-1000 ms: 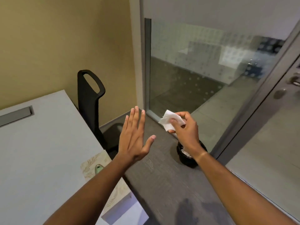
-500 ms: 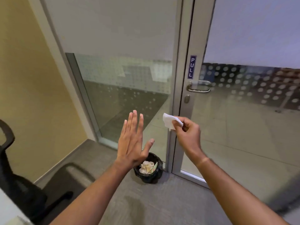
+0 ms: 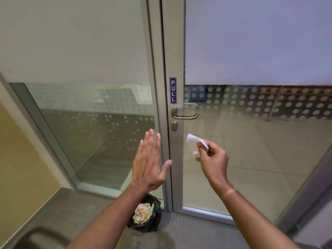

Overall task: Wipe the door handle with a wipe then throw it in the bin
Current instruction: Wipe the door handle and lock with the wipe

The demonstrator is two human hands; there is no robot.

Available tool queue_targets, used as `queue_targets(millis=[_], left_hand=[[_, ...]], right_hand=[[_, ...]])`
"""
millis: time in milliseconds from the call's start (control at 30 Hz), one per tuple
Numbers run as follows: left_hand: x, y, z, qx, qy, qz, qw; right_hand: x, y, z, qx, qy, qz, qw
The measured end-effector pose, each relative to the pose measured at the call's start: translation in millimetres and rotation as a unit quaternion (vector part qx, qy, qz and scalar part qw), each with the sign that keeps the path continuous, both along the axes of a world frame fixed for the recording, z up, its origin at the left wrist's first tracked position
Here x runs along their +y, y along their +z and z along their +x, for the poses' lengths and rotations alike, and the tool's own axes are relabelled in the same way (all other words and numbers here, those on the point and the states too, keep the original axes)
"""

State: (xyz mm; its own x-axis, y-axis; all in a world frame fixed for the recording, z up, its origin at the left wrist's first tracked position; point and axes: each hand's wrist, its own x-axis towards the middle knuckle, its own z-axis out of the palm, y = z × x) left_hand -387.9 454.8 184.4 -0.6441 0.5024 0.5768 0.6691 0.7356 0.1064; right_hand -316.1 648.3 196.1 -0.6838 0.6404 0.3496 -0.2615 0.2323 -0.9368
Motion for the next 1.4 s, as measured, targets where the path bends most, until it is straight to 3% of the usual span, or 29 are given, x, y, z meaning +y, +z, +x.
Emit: queue_targets(millis=[200,667,1000,1400], left_hand=[[16.3,-3.9,-82.1,0.005,-0.025,0.002,1.000],[56.3,-21.2,-240.4,-0.024,-0.070,0.020,0.997],[102.1,-22.9,-292.7,-0.002,-0.059,0.014,0.998],[121.9,-39.7,-330.2,0.063,-0.085,0.021,0.994]], right_hand=[[15.5,7.8,-57.6,-0.015,-0.051,0.016,0.998],[39.8,40.4,-175.8,-0.087,-0.172,0.214,0.958],[57.3,58.1,-242.7,-0.113,-0.088,0.365,0.920],[49.6,57.2,-289.0,-0.241,-0.024,0.494,0.835]])
